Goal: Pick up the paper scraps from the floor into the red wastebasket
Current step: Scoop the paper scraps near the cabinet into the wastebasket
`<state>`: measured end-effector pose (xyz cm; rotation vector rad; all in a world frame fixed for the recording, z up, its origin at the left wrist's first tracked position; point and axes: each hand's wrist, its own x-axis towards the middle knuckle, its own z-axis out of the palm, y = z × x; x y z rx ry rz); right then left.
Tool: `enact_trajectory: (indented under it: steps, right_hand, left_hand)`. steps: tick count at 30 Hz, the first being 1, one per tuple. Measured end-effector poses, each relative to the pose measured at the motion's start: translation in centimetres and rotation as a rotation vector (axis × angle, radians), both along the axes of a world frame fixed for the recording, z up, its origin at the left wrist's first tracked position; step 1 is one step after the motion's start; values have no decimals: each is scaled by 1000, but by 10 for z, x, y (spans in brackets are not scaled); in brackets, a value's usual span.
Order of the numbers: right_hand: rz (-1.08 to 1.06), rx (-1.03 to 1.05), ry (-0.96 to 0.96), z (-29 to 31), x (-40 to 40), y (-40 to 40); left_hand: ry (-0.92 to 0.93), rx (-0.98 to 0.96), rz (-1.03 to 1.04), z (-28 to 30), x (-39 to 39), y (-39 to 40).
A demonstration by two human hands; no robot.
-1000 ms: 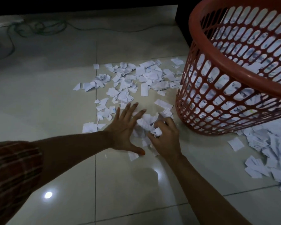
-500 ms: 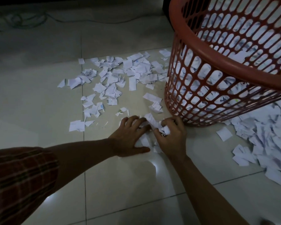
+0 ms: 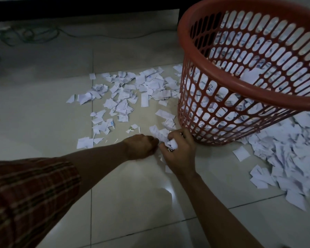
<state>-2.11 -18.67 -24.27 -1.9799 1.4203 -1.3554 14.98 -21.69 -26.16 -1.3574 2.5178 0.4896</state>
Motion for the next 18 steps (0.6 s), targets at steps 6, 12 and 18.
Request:
enact_trajectory:
  steps: [6, 12, 18]
  right_hand:
    - [27, -32, -23, 23, 18, -7]
    - [46, -102, -90, 68, 47, -22]
    - [88, -215, -138, 129, 70, -31]
  left_hand:
    - [98, 24, 275, 23, 30, -2]
    - [298, -226, 389, 75, 55, -5]
    - [550, -389, 457, 161, 69, -29]
